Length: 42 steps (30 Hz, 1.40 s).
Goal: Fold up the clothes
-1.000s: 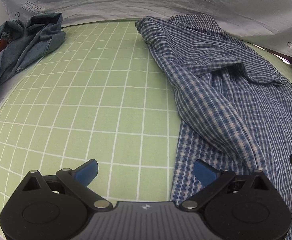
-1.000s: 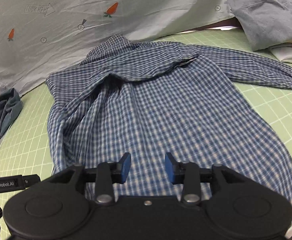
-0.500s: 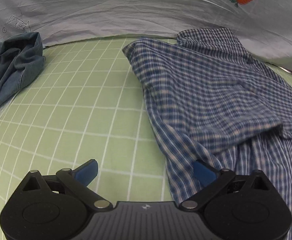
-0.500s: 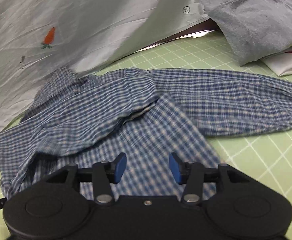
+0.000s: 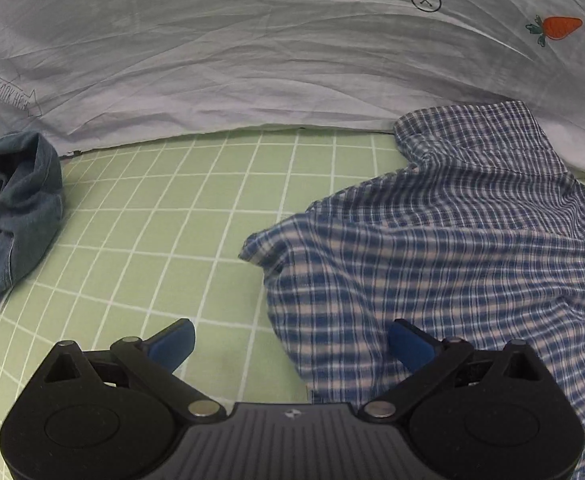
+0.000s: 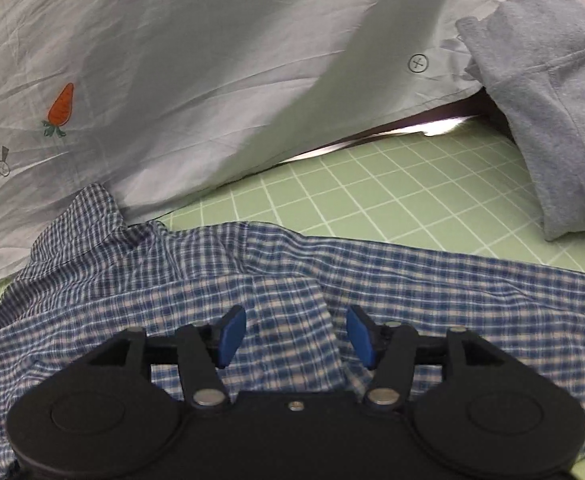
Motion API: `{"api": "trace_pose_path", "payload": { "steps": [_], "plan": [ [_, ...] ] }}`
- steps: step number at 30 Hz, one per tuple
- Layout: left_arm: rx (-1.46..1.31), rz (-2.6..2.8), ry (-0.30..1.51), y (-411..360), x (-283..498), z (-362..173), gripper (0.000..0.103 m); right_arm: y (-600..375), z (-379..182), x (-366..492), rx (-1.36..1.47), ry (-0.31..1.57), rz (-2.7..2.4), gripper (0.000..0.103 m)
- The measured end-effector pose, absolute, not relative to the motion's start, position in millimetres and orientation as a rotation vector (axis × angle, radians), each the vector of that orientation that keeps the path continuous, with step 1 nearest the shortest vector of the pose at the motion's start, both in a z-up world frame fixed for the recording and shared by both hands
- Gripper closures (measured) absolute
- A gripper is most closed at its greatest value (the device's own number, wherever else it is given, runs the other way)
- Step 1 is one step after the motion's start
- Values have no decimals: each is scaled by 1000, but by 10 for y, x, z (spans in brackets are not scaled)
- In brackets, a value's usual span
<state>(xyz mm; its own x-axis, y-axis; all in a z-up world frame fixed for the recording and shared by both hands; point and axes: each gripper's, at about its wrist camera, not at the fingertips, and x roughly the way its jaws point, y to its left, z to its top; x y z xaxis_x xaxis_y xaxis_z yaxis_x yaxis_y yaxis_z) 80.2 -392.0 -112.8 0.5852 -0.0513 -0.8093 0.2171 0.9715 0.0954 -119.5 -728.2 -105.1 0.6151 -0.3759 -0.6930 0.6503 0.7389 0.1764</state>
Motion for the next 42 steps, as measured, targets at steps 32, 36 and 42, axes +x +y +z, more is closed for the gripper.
{"api": "trace_pose_path", "payload": {
  "steps": [32,36,42],
  "plan": [
    [-213,-262,806,-3983,1721,-388,103,-7751,-202,-1314,339,386,-669,97],
    [-53,-268,772,-4315,1827,-428,102,-8124,-176,-1390,289,410,-791,97],
    [-45,-293,855,-4261,1843,-632,46,-8371,-482,-1514,366,499,-834,97]
  ]
}}
